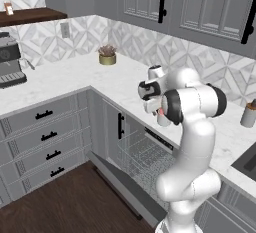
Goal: Pick up the cup and bowl from the counter, place them in the dishwasher, and close the dishwasher door.
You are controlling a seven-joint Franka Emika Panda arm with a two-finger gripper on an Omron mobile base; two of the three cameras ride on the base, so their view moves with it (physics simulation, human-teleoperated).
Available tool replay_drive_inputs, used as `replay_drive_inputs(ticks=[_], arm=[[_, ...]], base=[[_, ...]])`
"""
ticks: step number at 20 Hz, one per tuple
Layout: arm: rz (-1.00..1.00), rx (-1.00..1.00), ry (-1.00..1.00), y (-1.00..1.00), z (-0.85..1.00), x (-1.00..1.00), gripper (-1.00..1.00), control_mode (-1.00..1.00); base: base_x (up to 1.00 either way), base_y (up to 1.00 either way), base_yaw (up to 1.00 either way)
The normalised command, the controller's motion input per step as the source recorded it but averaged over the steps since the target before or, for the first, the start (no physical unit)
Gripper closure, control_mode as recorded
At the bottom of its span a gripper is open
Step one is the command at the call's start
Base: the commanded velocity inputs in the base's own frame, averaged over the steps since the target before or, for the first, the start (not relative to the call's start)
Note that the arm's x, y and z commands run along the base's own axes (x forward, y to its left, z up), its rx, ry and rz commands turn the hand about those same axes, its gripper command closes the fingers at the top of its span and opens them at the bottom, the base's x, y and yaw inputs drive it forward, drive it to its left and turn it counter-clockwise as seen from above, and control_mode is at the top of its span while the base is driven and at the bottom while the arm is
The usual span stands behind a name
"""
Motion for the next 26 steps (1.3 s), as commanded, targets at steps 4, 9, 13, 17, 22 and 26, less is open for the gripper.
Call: replay_drive_inputs(ticks=[4,9,13,17,22,26], arm=[[0.04,0.00,0.00,-0.01,-0.31,0.31,-1.00,-1.00],[0.01,0.00,0.00,0.00,-0.34,0.00,-1.00,-1.00],[0.02,-0.01,0.00,0.13,-0.41,-0.18,1.00,-1.00],[0.03,0.00,0.00,0.31,-0.41,-0.52,1.00,-1.00],[0.04,0.00,0.00,0.31,-0.72,-0.55,1.00,-1.00],[0.10,0.01,0.04,0.00,-0.86,-0.11,1.00,-1.00]], base=[[0.00,0.00,0.00],[0.00,0.00,0.00],[0.00,0.00,0.00],[0.00,0.00,0.00],[0.00,0.00,0.00],[0.00,0.00,0.00]])
